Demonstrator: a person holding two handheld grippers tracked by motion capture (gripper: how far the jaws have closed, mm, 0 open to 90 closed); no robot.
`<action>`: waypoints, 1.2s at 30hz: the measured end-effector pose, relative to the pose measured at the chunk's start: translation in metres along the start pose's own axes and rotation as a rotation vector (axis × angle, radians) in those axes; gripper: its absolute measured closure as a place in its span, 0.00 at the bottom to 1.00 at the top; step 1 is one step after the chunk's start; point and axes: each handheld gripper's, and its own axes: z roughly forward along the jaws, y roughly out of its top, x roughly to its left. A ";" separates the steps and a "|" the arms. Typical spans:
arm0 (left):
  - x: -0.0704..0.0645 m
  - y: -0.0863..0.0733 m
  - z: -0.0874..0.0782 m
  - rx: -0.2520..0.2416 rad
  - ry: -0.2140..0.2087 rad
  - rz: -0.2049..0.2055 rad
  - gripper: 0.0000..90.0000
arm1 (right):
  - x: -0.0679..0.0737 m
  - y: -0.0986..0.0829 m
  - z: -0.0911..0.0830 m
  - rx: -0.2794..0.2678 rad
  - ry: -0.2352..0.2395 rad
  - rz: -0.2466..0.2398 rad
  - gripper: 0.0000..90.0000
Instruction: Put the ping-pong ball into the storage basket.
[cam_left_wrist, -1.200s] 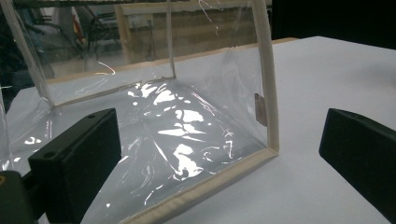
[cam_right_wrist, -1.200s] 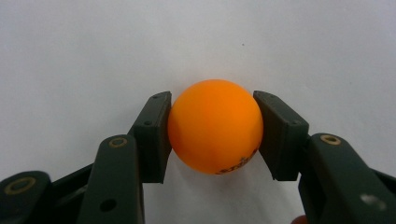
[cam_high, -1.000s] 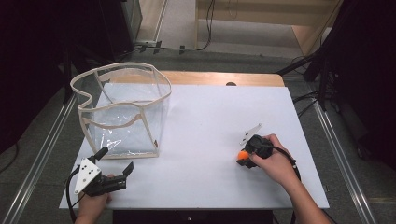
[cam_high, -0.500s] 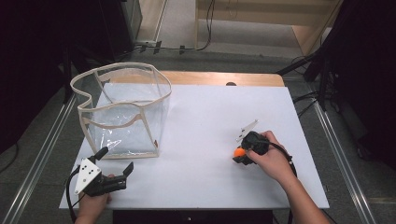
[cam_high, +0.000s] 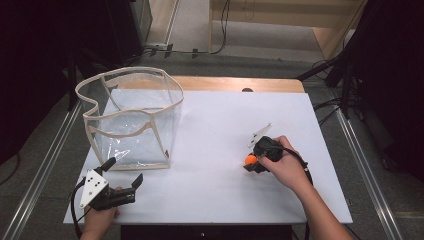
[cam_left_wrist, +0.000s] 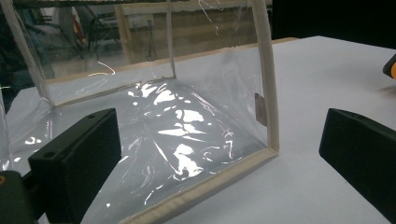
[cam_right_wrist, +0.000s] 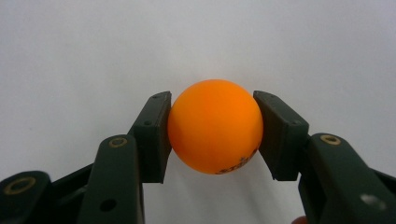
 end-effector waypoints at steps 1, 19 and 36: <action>0.000 0.000 0.000 0.000 0.001 0.000 0.00 | 0.000 0.001 0.001 -0.005 0.001 -0.002 0.52; 0.000 0.000 0.000 -0.001 0.000 -0.001 0.00 | 0.004 0.020 0.007 -0.002 0.019 -0.026 0.52; 0.000 0.000 0.000 -0.003 0.000 0.000 0.00 | 0.009 0.039 0.010 -0.013 0.047 -0.048 0.52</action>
